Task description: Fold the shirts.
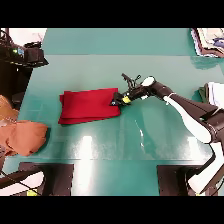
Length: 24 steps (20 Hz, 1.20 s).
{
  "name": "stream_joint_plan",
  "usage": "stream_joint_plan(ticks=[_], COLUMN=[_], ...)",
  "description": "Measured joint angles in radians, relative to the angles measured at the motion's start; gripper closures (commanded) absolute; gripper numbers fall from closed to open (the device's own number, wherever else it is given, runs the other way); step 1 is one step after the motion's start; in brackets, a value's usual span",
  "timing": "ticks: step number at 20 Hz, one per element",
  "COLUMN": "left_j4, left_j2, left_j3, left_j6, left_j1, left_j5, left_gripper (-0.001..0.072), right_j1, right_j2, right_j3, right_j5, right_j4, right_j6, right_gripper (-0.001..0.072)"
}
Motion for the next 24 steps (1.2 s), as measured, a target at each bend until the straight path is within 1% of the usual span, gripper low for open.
stream_joint_plan(ticks=[3, 5, 10, 15, 18, 20, 24], left_j4=[-0.004, -0.006, -0.008, -0.009, -0.010, -0.012, -0.015], left_j2=[0.000, 0.000, 0.000, 0.000, 0.000, 0.000, 0.000], left_j3=[0.000, 0.000, 0.000, 0.000, 0.000, 0.000, 0.000], left_j6=[0.001, 0.002, 0.002, 0.000, -0.002, -0.004, -0.007], left_j1=[-0.078, -0.142, -0.295, -0.419, -0.464, -0.482, -0.495], left_j5=[-0.003, 0.011, 0.080, 0.200, 0.261, 0.285, 0.303], left_gripper=[0.0681, 0.0681, 0.0681, 0.0681, 0.0681, 0.0681, 0.0681], right_j1=[-0.073, -0.166, -0.510, -0.883, -1.049, -1.126, -1.208], right_j2=[0.043, 0.104, 0.290, 0.429, 0.452, 0.448, 0.422], right_j3=[0.027, 0.016, -0.019, -0.026, -0.027, -0.027, 0.018], right_j5=[0.008, 0.007, 0.021, 0.043, 0.050, 0.046, 0.036], right_j4=[0.002, 0.003, -0.042, -0.108, -0.122, -0.127, -0.120], right_j6=[-0.008, -0.011, -0.013, -0.019, -0.039, -0.053, -0.069], right_gripper=[0.0699, 0.0699, 0.0699, 0.0699, 0.0699, 0.0699, 0.0699])
